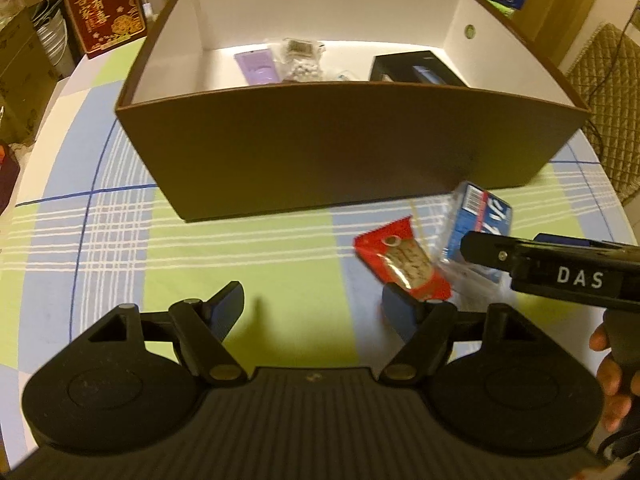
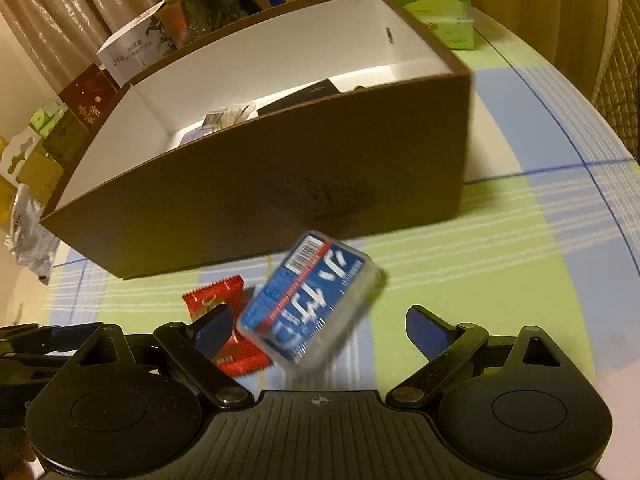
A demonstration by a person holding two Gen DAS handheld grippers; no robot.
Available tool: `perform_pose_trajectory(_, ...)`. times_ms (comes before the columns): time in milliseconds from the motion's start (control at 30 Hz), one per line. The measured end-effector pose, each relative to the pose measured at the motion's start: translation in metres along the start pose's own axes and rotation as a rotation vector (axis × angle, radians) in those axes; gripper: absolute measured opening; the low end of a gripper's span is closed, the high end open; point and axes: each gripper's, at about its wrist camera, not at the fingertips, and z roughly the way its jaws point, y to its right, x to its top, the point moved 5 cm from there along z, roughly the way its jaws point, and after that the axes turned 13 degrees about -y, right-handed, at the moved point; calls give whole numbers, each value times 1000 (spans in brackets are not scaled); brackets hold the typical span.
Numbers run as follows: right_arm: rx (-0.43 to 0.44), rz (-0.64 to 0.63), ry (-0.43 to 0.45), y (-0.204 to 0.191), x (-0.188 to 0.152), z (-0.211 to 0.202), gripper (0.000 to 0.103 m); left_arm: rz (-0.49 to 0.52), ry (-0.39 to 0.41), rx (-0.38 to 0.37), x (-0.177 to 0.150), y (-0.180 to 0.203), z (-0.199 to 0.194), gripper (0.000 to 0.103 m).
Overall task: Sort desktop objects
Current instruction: 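Grasp the blue toothpick box with the right tool while the left tool approaches the red candy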
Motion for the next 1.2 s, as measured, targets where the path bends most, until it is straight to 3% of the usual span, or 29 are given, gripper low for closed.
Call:
perform_pose_trajectory(333, -41, -17, -16, -6, 11, 24, 81, -20, -18, 4, 8, -12, 8, 73)
perform_pose_trajectory(600, -39, -71, -16, 1, 7, 18, 70, -5, -18, -2, 10, -6, 11, 73)
perform_pose_trajectory(867, -62, -75, -5, 12, 6, 5, 69, -17, -25, 2, 8, -7, 14, 73)
perform_pose_trajectory(1200, -89, -110, -23, 4, 10, 21, 67, -25, -16, 1, 8, -8, 10, 73)
